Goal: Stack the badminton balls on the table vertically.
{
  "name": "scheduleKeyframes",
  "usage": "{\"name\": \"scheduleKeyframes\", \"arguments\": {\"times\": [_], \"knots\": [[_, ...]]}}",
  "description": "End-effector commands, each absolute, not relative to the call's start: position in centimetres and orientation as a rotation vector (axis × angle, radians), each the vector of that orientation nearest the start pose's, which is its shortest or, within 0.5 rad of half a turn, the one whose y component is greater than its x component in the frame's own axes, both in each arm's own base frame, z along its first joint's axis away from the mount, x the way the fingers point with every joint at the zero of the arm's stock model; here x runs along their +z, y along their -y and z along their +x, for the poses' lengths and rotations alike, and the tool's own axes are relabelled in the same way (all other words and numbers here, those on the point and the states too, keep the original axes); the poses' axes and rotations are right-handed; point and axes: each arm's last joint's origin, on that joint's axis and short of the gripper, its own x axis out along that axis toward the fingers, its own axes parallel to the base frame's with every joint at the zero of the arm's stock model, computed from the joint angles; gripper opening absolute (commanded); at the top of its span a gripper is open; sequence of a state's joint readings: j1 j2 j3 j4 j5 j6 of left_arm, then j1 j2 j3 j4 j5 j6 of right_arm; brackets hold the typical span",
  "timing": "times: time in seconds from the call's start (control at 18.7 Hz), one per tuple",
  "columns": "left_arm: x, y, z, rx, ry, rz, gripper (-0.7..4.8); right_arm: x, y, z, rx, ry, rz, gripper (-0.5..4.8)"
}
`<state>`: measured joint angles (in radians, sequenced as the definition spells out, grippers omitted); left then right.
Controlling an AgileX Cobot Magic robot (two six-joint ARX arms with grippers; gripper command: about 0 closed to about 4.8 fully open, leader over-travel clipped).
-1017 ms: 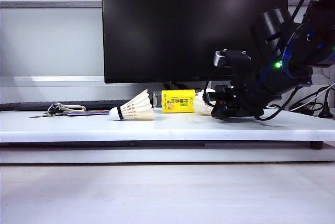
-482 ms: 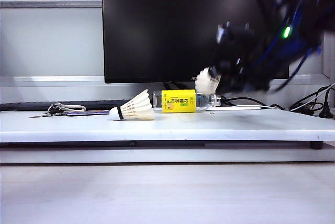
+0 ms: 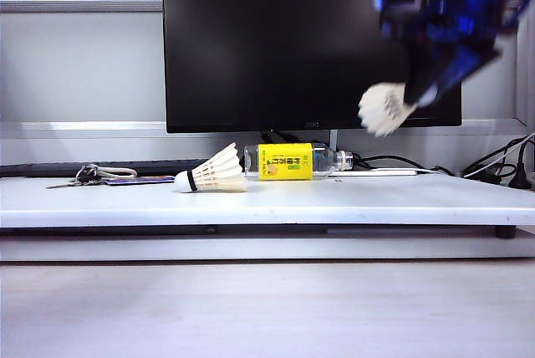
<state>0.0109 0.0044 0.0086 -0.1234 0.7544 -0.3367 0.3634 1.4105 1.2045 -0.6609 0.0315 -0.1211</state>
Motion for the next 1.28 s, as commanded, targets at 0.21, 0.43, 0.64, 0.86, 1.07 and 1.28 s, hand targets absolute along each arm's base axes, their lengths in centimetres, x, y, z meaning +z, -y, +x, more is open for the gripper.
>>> {"name": "scheduleKeyframes", "arguments": {"times": [0.21,0.43,0.64,0.86,1.07,1.28], "knots": [[15.3,2.0,8.8,-0.756,-0.259,-0.37,0.26,29.6,-11.6,31.6,0.372,-1.213,-0.337,0.94],[15.3,2.0,8.8,-0.771,-0.262,-0.37,0.26,26.9,-12.2,33.2,0.385,-1.304,-0.342,0.94],[15.3,2.0,8.8,-0.77,-0.26,-0.367,0.26,29.1,-12.2,33.0,0.395,-1.306,-0.361,0.94],[15.3,2.0,8.8,-0.77,-0.26,-0.366,0.26,32.5,-11.8,32.5,0.345,-1.338,-0.422,0.94],[15.3,2.0,8.8,-0.779,-0.262,-0.368,0.26,32.1,-12.2,33.7,0.4,-1.352,-0.356,0.94],[15.3,2.2,8.7,-0.802,-0.267,-0.366,0.26,30.9,-12.6,34.4,0.399,-1.395,-0.329,0.95]]}}
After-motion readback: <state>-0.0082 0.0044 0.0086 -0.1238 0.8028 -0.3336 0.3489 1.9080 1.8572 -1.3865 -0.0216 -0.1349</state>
